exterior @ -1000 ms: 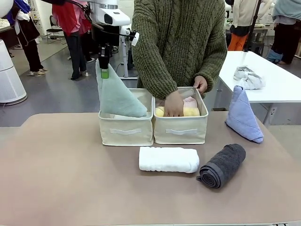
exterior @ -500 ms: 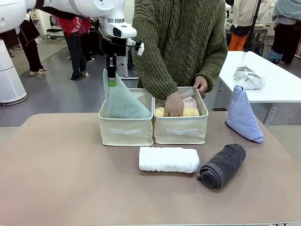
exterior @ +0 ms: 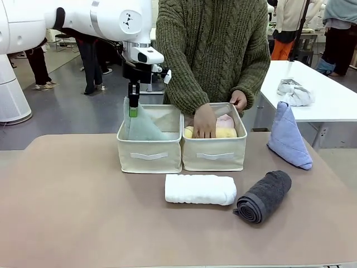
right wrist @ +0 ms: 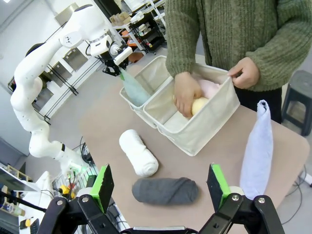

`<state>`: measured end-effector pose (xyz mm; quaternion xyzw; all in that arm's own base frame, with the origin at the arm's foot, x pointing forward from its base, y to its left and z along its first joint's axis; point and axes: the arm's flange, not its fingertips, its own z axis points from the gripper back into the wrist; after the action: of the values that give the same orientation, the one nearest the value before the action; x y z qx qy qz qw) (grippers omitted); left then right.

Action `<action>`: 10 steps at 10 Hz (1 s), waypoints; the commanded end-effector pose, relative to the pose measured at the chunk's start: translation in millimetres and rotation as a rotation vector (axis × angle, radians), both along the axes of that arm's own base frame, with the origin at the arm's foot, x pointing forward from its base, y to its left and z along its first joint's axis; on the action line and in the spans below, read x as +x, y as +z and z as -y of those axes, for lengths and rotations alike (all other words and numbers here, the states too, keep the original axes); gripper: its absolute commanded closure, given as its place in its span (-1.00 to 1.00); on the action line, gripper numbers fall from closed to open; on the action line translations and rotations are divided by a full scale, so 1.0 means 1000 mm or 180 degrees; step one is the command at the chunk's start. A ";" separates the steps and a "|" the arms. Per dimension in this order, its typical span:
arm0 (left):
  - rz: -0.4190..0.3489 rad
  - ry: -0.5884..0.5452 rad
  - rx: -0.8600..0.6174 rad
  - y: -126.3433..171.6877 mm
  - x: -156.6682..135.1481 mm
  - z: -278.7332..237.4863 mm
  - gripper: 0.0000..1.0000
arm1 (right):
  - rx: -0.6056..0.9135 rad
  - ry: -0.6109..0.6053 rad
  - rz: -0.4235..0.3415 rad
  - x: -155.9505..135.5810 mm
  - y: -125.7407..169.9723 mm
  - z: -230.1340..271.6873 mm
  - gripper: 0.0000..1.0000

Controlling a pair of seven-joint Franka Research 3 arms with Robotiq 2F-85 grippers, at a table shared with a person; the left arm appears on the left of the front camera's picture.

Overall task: Sort the towels based on their folding style.
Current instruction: Pick up one triangle-folded towel and place it in the left Fabric basket.

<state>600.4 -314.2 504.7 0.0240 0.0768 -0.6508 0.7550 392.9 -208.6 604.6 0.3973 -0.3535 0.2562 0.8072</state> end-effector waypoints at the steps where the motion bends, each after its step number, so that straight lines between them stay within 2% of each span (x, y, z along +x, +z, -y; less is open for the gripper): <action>1: -0.0055 0.0008 0.0032 -0.003 0.003 0.001 0.65 | 0.0038 0.0035 0.0043 0.000 -0.002 0.000 -1.00; 3: -0.0102 0.0003 0.0115 -0.017 0.002 0.002 0.65 | 0.0038 0.0035 0.0043 0.000 -0.002 0.000 -1.00; 4: -0.0103 -0.0013 0.0108 -0.018 0.002 0.002 -0.51 | 0.0038 0.0035 0.0043 0.000 -0.002 0.000 -1.00; 5: -0.0092 -0.0034 0.0111 -0.017 0.002 0.002 -0.52 | 0.0038 0.0035 0.0043 0.000 -0.002 0.000 -1.00; 6: -0.0086 -0.0056 0.0113 -0.017 0.000 0.002 -1.00 | 0.0038 0.0035 0.0043 0.000 -0.002 0.000 -1.00; 10: -0.0094 -0.0093 0.0110 -0.014 -0.001 0.001 -1.00 | 0.0038 0.0035 0.0043 0.000 -0.002 0.000 -1.00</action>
<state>601.8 -316.7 484.6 0.0226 0.0938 -0.6543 0.7501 392.9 -208.7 604.6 0.3973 -0.3535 0.2562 0.8072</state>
